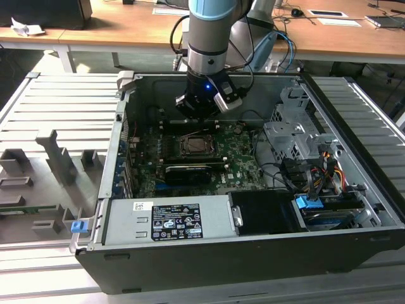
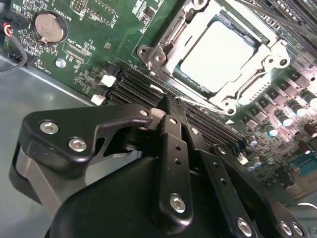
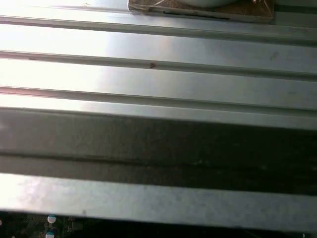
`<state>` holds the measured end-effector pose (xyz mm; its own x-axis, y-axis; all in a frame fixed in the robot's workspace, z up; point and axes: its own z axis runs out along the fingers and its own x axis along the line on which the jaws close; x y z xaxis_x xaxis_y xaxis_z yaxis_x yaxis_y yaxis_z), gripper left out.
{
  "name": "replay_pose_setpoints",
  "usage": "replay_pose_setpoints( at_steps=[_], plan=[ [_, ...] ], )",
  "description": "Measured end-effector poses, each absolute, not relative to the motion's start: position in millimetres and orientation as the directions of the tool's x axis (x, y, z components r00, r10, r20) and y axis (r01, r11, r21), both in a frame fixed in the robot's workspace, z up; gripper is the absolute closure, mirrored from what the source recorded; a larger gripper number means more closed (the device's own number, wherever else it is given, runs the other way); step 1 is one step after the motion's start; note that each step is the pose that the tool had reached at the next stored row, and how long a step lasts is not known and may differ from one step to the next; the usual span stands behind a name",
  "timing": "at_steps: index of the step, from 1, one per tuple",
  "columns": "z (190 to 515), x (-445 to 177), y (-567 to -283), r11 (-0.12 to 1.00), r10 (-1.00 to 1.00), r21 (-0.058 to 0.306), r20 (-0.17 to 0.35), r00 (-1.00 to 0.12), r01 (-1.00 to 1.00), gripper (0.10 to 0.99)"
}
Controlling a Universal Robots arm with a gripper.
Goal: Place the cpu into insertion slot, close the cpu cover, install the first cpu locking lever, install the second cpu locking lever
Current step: 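Install the first cpu locking lever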
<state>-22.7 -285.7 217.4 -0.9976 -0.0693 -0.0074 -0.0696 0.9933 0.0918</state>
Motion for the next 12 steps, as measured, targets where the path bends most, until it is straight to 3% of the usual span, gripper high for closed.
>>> replay_pose_setpoints(
  at_steps=[12],
  plan=[
    [204.1,-19.2,-285.7,0.994,-0.069,0.089,-0.007,-0.998,-0.070,0.980]
  ],
)
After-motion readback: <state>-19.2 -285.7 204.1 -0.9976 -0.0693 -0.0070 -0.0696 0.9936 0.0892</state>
